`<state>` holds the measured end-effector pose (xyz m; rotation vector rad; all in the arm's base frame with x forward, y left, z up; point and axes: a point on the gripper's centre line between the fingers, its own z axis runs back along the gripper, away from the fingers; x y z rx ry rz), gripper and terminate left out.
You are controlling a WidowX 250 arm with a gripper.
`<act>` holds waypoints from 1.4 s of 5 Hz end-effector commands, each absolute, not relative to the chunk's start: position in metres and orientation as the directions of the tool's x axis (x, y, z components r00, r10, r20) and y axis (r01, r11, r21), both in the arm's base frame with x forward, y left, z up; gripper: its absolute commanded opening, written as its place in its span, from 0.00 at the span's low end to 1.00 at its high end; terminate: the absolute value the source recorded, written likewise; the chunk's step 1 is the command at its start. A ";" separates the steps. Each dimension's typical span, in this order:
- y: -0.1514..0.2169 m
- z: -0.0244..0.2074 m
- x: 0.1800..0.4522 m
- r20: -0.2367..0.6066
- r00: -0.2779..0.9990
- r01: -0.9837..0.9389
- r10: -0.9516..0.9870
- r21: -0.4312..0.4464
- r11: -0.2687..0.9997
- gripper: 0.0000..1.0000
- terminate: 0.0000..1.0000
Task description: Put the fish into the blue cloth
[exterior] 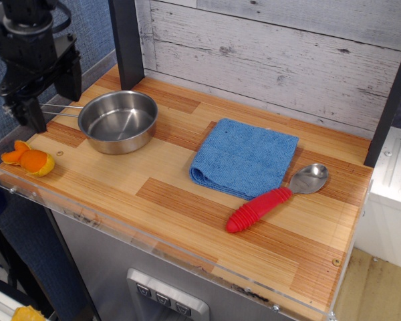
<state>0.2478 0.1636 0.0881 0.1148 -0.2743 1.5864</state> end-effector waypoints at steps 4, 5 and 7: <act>0.200 0.038 0.225 0.240 -0.059 -0.998 0.969 -0.018 -0.057 1.00 0.00; 0.200 0.030 0.227 0.218 -0.067 -0.998 0.974 -0.020 -0.064 1.00 0.00; 0.198 0.021 0.226 0.224 -0.064 -0.998 0.973 -0.006 -0.065 0.00 0.00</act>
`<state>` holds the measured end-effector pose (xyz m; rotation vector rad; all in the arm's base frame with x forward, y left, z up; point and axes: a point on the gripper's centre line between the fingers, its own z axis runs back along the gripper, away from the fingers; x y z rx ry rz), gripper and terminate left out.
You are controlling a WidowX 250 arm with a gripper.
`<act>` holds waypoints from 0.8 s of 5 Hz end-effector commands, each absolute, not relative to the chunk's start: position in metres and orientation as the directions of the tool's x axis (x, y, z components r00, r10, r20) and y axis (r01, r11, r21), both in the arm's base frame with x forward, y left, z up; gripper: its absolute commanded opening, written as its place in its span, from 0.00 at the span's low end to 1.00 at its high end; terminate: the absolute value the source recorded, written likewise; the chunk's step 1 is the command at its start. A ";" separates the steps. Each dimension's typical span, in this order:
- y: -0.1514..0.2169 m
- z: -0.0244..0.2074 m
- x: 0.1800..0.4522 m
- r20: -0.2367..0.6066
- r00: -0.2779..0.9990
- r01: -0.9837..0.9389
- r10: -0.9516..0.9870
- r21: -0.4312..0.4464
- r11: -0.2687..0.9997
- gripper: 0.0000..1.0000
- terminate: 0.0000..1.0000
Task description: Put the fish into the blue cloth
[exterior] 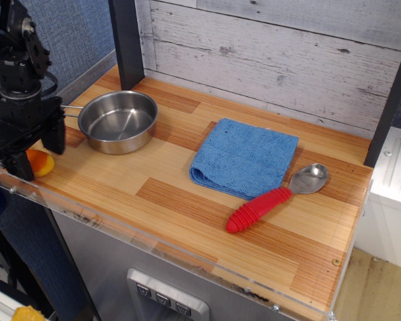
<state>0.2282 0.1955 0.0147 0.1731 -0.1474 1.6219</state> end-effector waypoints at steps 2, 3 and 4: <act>0.192 0.024 0.225 0.223 -0.063 -0.998 0.973 -0.029 -0.058 0.00 0.00; 0.193 0.029 0.225 0.225 -0.068 -0.997 0.972 -0.038 -0.061 0.00 0.00; 0.196 0.051 0.227 0.212 -0.126 -0.990 0.969 -0.081 -0.112 0.00 0.00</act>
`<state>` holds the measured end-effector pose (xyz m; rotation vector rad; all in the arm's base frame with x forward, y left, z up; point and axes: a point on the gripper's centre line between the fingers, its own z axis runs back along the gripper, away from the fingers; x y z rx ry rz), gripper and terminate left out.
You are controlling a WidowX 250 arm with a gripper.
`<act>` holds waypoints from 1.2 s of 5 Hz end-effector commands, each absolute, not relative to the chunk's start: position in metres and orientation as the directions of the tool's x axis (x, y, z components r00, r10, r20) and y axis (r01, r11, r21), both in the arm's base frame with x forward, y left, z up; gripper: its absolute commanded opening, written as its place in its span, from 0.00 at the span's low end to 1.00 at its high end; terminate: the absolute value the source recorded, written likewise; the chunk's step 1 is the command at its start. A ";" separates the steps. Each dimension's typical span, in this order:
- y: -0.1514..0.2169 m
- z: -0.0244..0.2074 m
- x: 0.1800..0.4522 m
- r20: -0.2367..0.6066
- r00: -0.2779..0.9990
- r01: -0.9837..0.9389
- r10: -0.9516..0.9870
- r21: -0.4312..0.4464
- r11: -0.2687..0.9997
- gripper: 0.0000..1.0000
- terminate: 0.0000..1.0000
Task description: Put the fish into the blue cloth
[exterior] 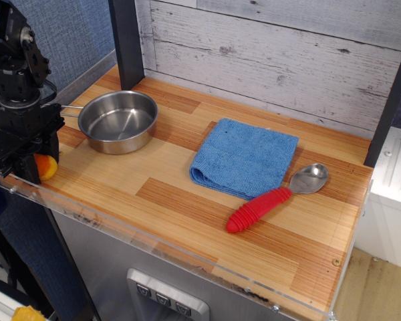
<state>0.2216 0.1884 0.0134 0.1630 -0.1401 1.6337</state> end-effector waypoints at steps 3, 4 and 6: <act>0.155 0.147 0.270 0.185 -0.167 -0.959 0.968 -0.257 -0.116 0.00 0.00; 0.119 0.164 0.289 0.141 -0.117 -0.953 0.983 -0.293 -0.072 0.00 0.00; 0.062 0.147 0.317 0.121 -0.002 -0.956 0.993 -0.293 0.033 0.00 0.00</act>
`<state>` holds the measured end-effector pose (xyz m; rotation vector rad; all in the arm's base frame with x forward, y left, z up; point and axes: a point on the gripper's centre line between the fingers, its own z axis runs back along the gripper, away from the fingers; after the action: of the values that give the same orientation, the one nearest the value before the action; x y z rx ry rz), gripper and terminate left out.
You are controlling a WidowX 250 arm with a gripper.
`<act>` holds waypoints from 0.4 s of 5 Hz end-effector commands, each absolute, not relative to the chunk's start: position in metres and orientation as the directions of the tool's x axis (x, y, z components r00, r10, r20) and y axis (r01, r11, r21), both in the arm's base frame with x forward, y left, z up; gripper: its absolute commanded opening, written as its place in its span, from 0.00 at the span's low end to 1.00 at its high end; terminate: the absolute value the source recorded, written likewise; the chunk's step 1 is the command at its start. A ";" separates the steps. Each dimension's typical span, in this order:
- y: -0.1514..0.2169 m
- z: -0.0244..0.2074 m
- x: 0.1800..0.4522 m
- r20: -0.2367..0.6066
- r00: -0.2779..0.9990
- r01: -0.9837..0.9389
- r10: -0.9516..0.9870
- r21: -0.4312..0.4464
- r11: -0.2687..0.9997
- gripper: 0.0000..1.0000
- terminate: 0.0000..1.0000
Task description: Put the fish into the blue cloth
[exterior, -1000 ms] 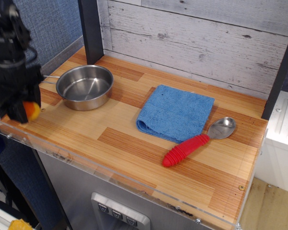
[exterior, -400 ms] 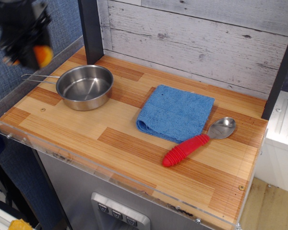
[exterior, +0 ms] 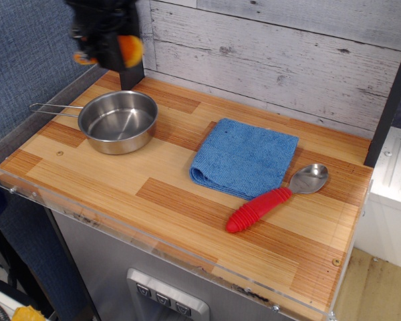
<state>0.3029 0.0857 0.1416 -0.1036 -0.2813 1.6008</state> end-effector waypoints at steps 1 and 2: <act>0.036 0.139 0.334 0.116 0.056 -0.951 0.992 -0.296 0.088 0.00 0.00; 0.012 0.128 0.350 0.129 0.108 -0.945 0.986 -0.295 0.142 0.00 0.00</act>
<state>0.3525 0.0092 0.1077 -0.1156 -0.2752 1.4273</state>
